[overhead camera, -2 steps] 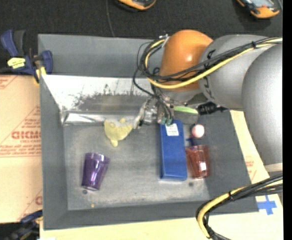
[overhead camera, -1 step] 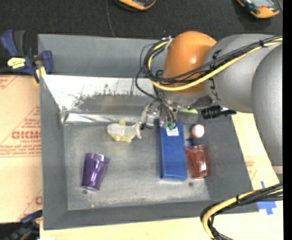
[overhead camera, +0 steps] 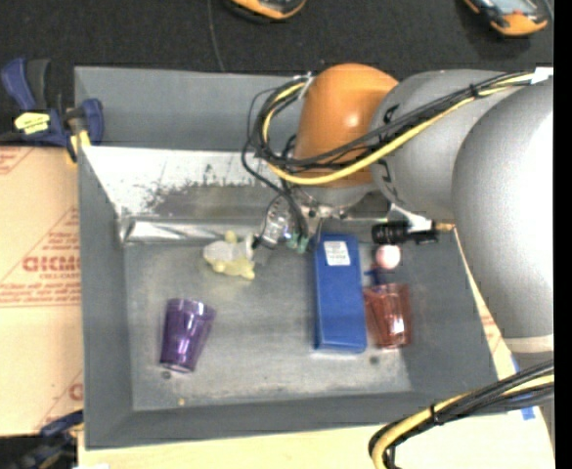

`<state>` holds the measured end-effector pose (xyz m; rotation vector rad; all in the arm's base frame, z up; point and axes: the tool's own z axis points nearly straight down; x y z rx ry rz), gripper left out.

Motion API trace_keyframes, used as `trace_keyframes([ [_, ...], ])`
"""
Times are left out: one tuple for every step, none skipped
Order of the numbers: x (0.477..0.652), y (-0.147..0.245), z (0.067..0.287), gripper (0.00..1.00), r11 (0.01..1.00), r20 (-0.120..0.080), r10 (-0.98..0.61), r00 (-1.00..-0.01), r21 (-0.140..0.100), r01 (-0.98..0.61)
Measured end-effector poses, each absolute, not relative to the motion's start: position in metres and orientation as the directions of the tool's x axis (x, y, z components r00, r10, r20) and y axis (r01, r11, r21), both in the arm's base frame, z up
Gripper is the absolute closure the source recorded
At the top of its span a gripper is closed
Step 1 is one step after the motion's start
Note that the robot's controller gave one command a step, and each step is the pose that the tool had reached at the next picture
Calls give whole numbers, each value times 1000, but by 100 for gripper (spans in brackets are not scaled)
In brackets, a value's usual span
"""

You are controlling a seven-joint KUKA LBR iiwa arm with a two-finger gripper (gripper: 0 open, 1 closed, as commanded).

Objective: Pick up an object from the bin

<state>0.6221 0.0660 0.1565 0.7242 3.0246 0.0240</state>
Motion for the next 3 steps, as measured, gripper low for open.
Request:
trace_keyframes([
  [618,43,196,100,945,-26,327,-945,16,327],
  [556,94,170,100,885,-25,465,-885,23,465],
  [593,67,180,100,886,-28,464,-885,25,463],
])
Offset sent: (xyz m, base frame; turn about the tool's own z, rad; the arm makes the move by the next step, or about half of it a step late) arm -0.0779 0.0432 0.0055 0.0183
